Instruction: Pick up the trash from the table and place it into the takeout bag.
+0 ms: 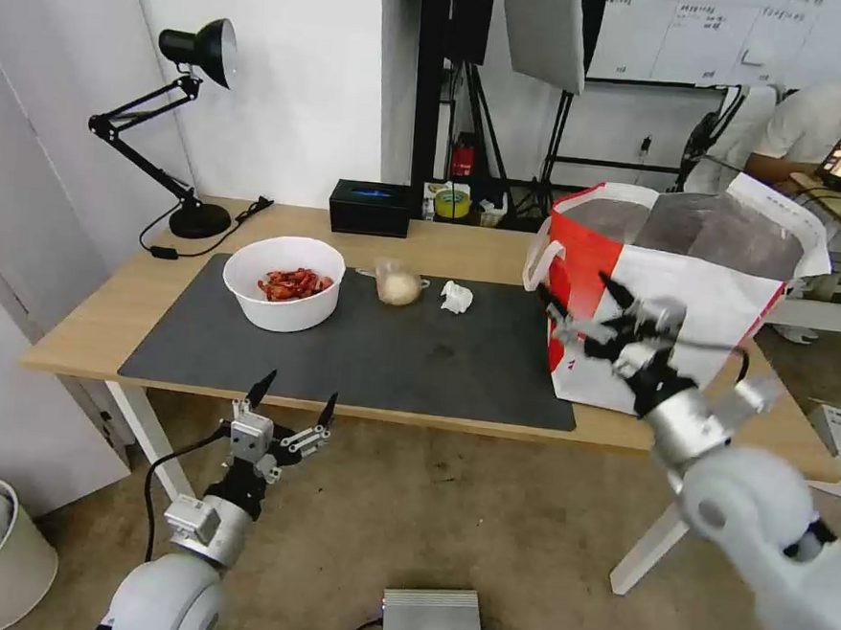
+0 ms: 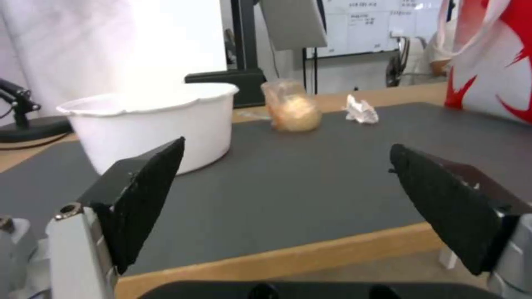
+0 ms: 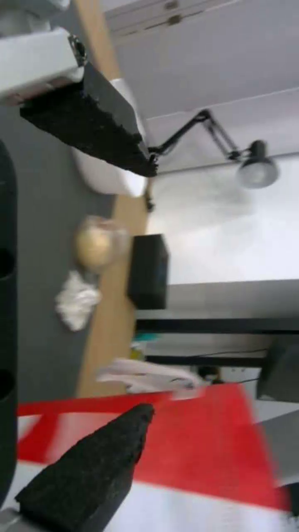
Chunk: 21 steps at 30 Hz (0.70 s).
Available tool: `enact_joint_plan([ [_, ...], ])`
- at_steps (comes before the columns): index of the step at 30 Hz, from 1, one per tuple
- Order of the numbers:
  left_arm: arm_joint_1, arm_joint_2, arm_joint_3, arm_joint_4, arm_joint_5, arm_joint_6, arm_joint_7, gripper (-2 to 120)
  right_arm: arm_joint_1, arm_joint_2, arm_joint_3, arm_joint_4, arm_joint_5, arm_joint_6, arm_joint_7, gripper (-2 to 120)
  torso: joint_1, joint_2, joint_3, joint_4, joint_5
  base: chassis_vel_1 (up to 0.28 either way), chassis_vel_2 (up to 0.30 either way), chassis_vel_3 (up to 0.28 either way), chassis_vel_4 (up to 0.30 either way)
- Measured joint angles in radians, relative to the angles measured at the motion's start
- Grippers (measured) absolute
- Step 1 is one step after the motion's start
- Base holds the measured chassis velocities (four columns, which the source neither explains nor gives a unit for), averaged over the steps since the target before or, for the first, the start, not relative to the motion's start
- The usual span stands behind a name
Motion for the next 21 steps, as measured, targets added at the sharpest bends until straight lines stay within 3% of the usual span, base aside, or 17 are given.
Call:
enact_joint_plan([
  [10, 0.017, 0.004, -0.020, 0.014, 0.003, 0.000, 0.000, 100, -0.234, 0.085, -0.002, -0.034, -0.168, 0.108, 0.049, 100, 0.000, 0.000, 0.000, -0.0001, 0.0003, 0.000, 0.000, 0.000, 0.000],
  [21, 0.025, 0.003, -0.019, 0.041, 0.011, 0.003, -0.001, 100, -0.315, 0.131, 0.006, -0.068, -0.196, 0.128, 0.053, 100, 0.000, 0.000, 0.000, 0.0001, 0.0000, 0.000, 0.000, 0.000, 0.000],
])
